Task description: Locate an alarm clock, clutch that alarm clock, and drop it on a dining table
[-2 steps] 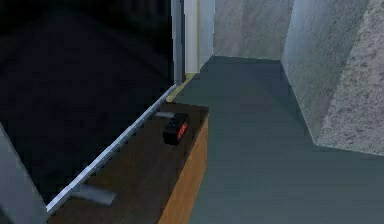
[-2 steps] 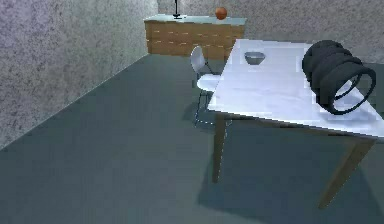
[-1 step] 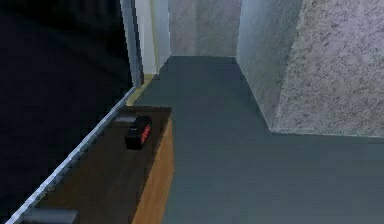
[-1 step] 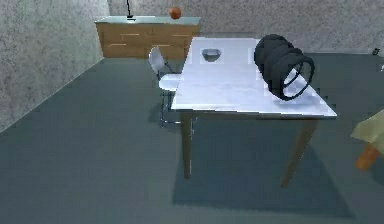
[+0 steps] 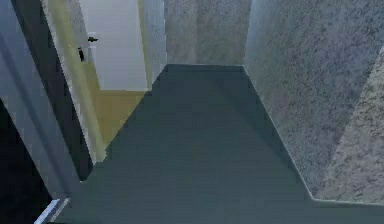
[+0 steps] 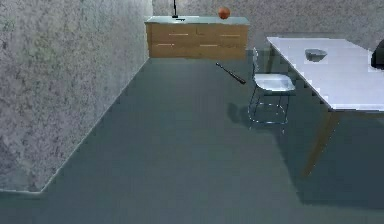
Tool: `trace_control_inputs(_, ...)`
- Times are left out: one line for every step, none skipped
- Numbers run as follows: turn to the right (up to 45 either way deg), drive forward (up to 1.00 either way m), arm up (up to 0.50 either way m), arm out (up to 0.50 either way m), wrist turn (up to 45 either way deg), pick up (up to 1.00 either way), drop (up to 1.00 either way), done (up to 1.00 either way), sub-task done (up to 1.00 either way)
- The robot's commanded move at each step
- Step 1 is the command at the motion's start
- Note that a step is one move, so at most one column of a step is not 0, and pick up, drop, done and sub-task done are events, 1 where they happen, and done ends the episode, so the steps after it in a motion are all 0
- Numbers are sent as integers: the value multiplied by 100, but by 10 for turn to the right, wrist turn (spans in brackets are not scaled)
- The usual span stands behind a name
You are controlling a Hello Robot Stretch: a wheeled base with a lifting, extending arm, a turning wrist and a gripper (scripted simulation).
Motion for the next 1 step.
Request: trace_control_inputs(120,0,0,0,0,0,0,0,0)
